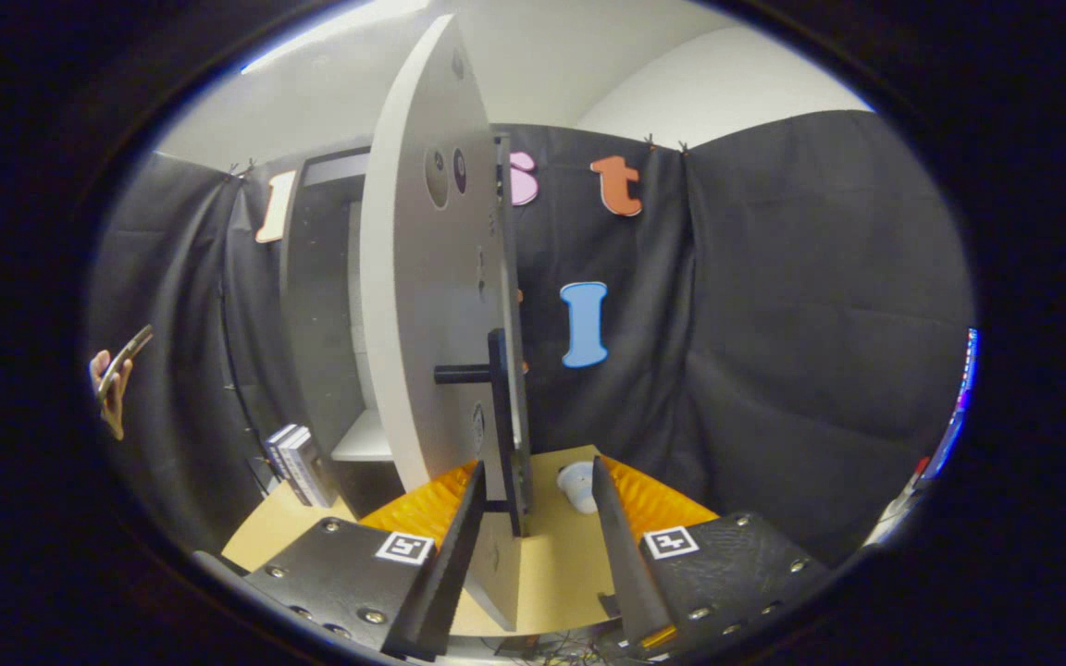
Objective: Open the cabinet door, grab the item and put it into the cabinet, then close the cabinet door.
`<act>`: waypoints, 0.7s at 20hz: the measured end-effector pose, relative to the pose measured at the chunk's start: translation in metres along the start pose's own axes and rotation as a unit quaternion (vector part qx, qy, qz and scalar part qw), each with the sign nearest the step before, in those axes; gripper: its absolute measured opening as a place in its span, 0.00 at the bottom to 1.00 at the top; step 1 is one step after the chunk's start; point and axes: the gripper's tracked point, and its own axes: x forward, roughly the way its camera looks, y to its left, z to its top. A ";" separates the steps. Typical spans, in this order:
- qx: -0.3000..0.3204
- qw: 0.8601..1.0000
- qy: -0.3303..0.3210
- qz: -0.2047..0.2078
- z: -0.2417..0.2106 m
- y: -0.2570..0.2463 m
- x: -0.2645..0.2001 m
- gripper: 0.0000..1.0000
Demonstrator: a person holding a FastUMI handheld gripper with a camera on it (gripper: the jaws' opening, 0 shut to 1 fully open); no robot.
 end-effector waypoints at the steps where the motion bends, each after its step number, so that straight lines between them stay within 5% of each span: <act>1: 0.000 1.000 0.002 0.014 -0.001 0.007 0.002 0.68; 14: -0.012 0.988 0.033 0.149 -0.017 0.097 0.032 0.69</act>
